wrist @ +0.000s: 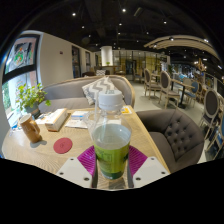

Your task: Pour water

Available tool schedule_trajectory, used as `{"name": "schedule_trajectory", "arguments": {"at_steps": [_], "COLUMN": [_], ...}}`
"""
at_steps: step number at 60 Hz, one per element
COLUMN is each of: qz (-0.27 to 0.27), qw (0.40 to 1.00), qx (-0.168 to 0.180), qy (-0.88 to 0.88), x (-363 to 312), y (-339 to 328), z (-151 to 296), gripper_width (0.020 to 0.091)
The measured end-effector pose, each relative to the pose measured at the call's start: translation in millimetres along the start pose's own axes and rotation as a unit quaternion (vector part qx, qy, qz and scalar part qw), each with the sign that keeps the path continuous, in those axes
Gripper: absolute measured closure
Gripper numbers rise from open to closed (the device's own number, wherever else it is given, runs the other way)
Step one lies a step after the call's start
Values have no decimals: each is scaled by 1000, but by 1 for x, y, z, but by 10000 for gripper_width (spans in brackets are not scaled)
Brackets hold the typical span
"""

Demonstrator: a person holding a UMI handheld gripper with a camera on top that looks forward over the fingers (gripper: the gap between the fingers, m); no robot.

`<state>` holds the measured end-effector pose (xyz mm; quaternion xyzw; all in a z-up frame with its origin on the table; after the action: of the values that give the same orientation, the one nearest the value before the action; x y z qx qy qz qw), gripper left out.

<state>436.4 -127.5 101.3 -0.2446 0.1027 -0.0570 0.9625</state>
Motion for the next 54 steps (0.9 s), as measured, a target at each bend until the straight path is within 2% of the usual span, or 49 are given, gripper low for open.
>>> {"name": "schedule_trajectory", "arguments": {"at_steps": [13, 23, 33, 43, 54], "qz": [-21, -72, -137, -200, -236], "qw": [999, 991, 963, 886, 742], "qx": [15, 26, 43, 68, 66], "qy": [-47, -113, -228, -412, -624], "x": [-22, -48, -101, -180, -261], "y": [-9, -14, -24, -18, 12], "z": [25, 53, 92, 132, 140], "gripper_width": [703, 702, 702, 702, 703]}}
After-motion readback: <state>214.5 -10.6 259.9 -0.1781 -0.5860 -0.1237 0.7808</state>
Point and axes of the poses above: the point between the fingertips, and its own axes, seen from behind it with the camera up: x to the right, z up, y forward, the way the camera looks, the point moved 7 cm from there along -y, backward, against the way the camera looks, and after that the axes turned 8 degrees about y, right-handed, at the moved point
